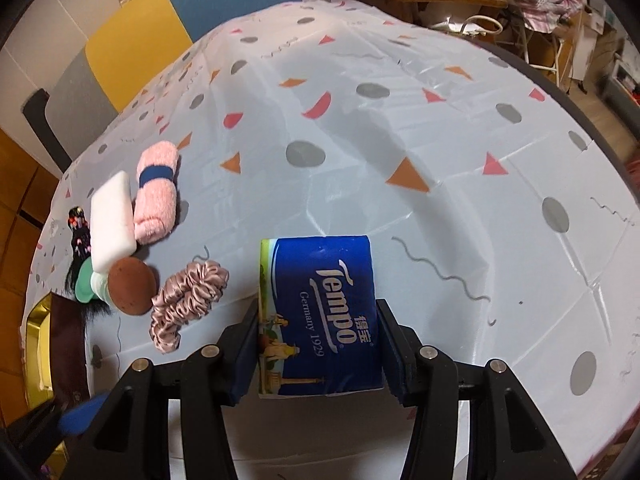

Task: Organize soft objects
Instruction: 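Grasp the pink satin scrunchie with the left tool while the right tool holds the tissue pack, then lift the scrunchie over the gold tray with the left tool while the right tool holds the tissue pack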

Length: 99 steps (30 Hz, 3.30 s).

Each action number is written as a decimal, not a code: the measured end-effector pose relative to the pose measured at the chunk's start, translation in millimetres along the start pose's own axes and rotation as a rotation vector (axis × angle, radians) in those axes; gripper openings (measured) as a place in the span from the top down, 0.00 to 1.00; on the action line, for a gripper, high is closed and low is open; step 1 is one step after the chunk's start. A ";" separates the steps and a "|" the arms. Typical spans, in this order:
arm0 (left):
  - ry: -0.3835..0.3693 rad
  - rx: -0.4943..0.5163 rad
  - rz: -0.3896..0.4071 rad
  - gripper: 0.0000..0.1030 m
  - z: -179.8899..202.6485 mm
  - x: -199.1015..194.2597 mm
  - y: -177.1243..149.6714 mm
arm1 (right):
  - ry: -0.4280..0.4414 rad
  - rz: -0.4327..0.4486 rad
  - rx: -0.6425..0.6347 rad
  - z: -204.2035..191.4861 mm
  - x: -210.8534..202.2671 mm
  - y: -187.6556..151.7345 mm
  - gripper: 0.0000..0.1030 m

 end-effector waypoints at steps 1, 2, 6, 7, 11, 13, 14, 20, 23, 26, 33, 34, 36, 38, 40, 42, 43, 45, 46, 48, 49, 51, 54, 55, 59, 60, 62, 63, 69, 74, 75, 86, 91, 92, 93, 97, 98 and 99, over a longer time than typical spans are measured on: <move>0.026 0.032 0.005 0.37 2.5 6.6 5.2 | 0.001 0.006 0.004 0.7 -1.6 0.6 0.48; 0.049 0.065 -0.003 0.37 4.6 15.5 10.5 | 0.004 0.008 0.009 1.5 -1.7 1.6 0.48; 0.124 0.065 -0.081 0.37 -5.0 48.3 24.5 | 0.027 0.002 0.044 6.4 -1.8 2.2 0.48; 0.131 0.046 -0.085 0.37 -9.5 53.4 27.3 | 0.030 0.001 0.048 6.4 -1.0 2.4 0.48; 0.140 0.054 -0.059 0.37 -14.1 59.4 36.0 | 0.051 -0.005 0.064 6.1 0.2 1.9 0.48; 0.142 0.063 -0.045 0.38 -12.5 61.8 39.6 | 0.061 -0.008 0.068 5.8 0.4 2.0 0.48; 0.133 0.065 -0.033 0.39 -11.5 62.3 40.9 | 0.063 -0.009 0.070 5.5 1.0 2.0 0.48; 0.153 0.115 0.027 0.71 -3.5 62.0 37.2 | 0.076 -0.020 0.112 11.8 3.7 2.3 0.48; 0.125 0.104 0.041 0.77 -5.1 54.7 26.9 | 0.078 -0.025 0.127 14.4 4.9 2.6 0.48; 0.096 0.047 0.052 0.79 -10.5 45.9 14.6 | 0.085 -0.024 0.122 12.5 4.9 2.8 0.48; 0.089 0.023 0.062 0.77 -11.7 22.3 -30.9 | 0.091 -0.029 0.096 6.6 5.5 0.4 0.48; 0.093 0.037 0.062 0.71 -9.5 21.9 -32.8 | 0.096 -0.032 0.092 5.1 6.1 0.0 0.48; 0.113 0.069 0.061 0.58 -4.8 22.6 -32.6 | 0.100 -0.032 0.081 2.7 6.3 -1.0 0.48; 0.141 0.076 0.056 0.57 -2.8 26.0 -27.9 | 0.101 -0.026 0.062 -1.0 5.6 -1.6 0.48; 0.132 0.073 0.062 0.58 -3.3 28.6 -24.6 | 0.101 -0.018 0.039 -5.0 4.4 -1.4 0.48; 0.135 0.079 0.064 0.70 -3.3 29.7 -24.0 | 0.090 -0.010 0.017 -7.9 3.8 -1.4 0.48; 0.131 0.079 0.064 0.73 -4.0 28.5 -24.9 | 0.085 -0.010 0.011 -8.5 4.2 -1.3 0.48; 0.103 0.067 0.064 0.76 -7.1 25.0 -28.8 | 0.084 -0.014 0.011 -8.8 5.6 -1.1 0.48; 0.099 0.061 0.064 0.77 -8.7 23.7 -30.6 | 0.084 -0.016 0.011 -8.6 6.0 -1.2 0.48; 0.088 0.036 0.071 0.77 -13.7 17.3 -37.2 | 0.079 -0.016 0.004 -9.2 6.1 -1.6 0.48; 0.076 0.020 0.075 0.77 -16.4 13.7 -40.2 | 0.077 -0.015 0.000 -9.7 6.0 -1.9 0.48; 0.051 -0.013 0.091 0.77 -20.0 3.0 -47.6 | 0.071 -0.016 -0.010 -11.8 7.1 -2.3 0.48; 0.012 -0.033 0.124 0.77 -19.8 -14.6 -57.4 | 0.066 -0.024 -0.020 -14.2 9.6 -3.5 0.48; 0.001 -0.035 0.134 0.77 -19.1 -20.4 -60.8 | 0.063 -0.026 -0.022 -14.9 10.5 -3.8 0.48; -0.036 -0.045 0.184 0.77 -19.9 -46.6 -77.1 | 0.054 -0.028 -0.033 -16.6 11.6 -5.7 0.48; -0.042 -0.053 0.199 0.77 -22.2 -54.5 -81.8 | 0.055 -0.028 -0.034 -16.6 11.3 -6.1 0.48; -0.047 -0.074 0.225 0.77 -28.8 -68.2 -88.6 | 0.064 -0.028 -0.038 -18.6 11.2 -6.8 0.48; -0.045 -0.083 0.239 0.77 -33.5 -75.9 -92.3 | 0.067 -0.028 -0.041 -19.4 10.8 -7.5 0.48; 0.003 -0.166 0.318 0.77 -74.1 -117.7 -109.3 | 0.072 -0.020 -0.073 -27.4 8.4 -10.5 0.48; 0.048 -0.253 0.367 0.77 -114.2 -145.4 -124.9 | 0.091 -0.030 -0.070 -30.1 10.2 -12.8 0.48; 0.058 -0.268 0.373 0.77 -123.1 -148.7 -127.8 | 0.096 -0.031 -0.067 -30.1 10.2 -13.4 0.48; 0.216 -0.441 0.350 0.77 -215.2 -166.9 -173.8 | 0.141 0.048 -0.123 -46.4 -4.7 -15.1 0.48; 0.301 -0.469 0.329 0.77 -247.0 -172.7 -187.4 | 0.179 0.092 -0.130 -55.2 -13.4 -21.6 0.48; 0.317 -0.466 0.327 0.77 -251.5 -173.1 -187.8 | 0.177 0.101 -0.129 -57.2 -15.3 -23.7 0.48; 0.337 -0.462 0.325 0.77 -255.5 -172.6 -187.5 | 0.169 0.108 -0.132 -59.2 -16.9 -26.6 0.48; 0.376 -0.479 0.318 0.77 -273.0 -172.8 -194.9 | 0.185 0.116 -0.138 -70.6 -20.8 -43.4 0.48; 0.385 -0.483 0.316 0.77 -276.2 -173.2 -196.9 | 0.199 0.118 -0.138 -73.9 -22.8 -48.6 0.48; 0.392 -0.486 0.317 0.77 -278.9 -174.5 -199.3 | 0.208 0.120 -0.140 -77.2 -24.7 -51.8 0.48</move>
Point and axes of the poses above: each gripper's, at about its wrist camera, not at the fingertips, and x roughly the way its jaws point, z to its right, y to its top, the point moved 2 cm from there along x, roughly the way its jaws point, and after that the axes turned 1 degree about x, right-handed, at the moved point
